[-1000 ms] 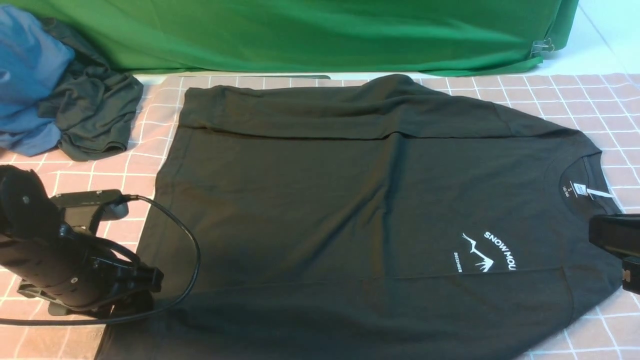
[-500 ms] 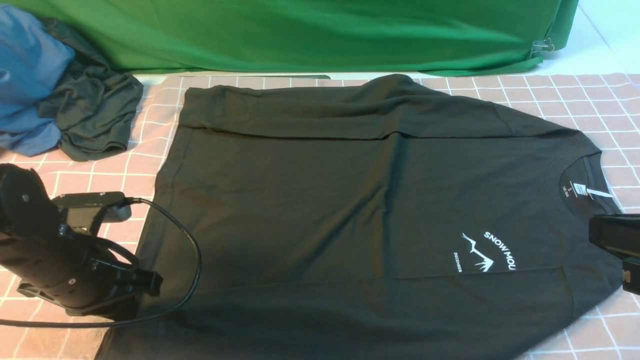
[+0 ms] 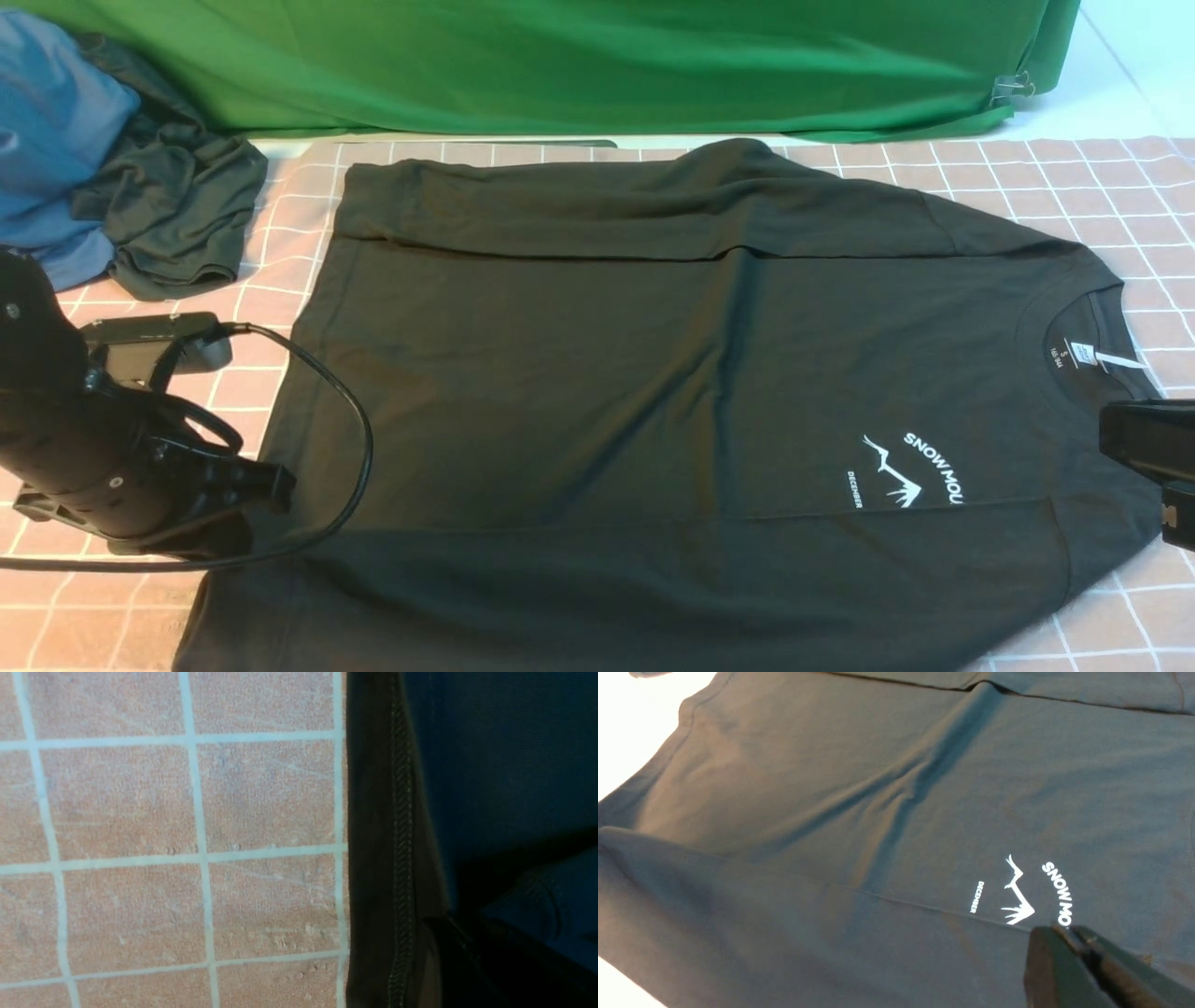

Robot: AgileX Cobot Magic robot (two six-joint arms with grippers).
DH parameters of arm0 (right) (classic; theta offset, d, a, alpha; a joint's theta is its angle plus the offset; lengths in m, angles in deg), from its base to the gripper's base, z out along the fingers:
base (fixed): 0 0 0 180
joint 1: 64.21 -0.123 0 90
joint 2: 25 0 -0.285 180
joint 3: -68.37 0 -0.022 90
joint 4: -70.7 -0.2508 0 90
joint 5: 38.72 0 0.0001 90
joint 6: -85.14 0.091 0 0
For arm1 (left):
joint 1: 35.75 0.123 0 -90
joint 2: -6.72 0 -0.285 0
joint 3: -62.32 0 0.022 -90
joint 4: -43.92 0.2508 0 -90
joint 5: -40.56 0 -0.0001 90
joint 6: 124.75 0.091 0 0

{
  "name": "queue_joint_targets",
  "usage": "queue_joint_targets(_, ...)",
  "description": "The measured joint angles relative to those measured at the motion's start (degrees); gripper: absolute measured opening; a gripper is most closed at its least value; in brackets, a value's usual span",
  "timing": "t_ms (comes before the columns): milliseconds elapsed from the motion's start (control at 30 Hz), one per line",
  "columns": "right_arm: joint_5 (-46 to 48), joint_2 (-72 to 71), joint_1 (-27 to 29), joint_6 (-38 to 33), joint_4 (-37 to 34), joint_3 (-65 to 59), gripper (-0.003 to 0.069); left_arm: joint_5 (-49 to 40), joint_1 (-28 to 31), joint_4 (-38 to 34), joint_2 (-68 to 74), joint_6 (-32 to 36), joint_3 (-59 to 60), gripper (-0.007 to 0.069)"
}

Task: Fold a long-sleeved shirt over a pink coffee tablecloth.
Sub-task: 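Grasp the left edge of the dark T-shirt lying flat on the table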

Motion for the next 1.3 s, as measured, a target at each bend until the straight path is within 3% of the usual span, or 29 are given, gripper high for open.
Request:
queue_joint_targets(300, 0.2, 0.0, 0.0, 0.0, -0.2, 0.0, 0.0058, 1.3, 0.0, 0.0, 3.2, -0.6, 2.4, 0.0336)
queue_joint_targets(433, 0.4, 0.0, 0.0, 0.0, -0.2, 0.0, 0.0064, 3.2, 0.0, 0.2, 3.6, -0.6, 3.0, 0.0378)
queue_joint_targets(667, 0.4, 0.0, 0.0, 0.0, -0.2, 0.0, 0.0070, 5.3, 0.0, 0.2, 3.6, -0.6, 3.0, 0.0379)
queue_joint_targets(867, 0.4, 0.0, 0.0, 0.0, -0.2, 0.0, 0.0070, 7.6, 0.0, -1.0, 3.7, -0.6, 3.0, 0.0353)
queue_joint_targets(1133, 0.4, 0.0, 0.0, 0.0, -0.2, 0.0, 0.0070, 7.6, 0.0, -1.2, 6.3, -0.6, 3.0, 0.0190)
queue_joint_targets(1233, 0.4, 0.0, 0.0, 0.0, -0.2, 0.0, 0.0070, 7.1, 0.0, -1.2, 5.8, -0.6, 3.0, 0.0080)
queue_joint_targets(1300, 0.4, 0.0, 0.0, 0.0, -0.2, 0.0, 0.0070, 6.8, 0.0, -1.2, 5.0, -0.6, 2.9, 0.0046)
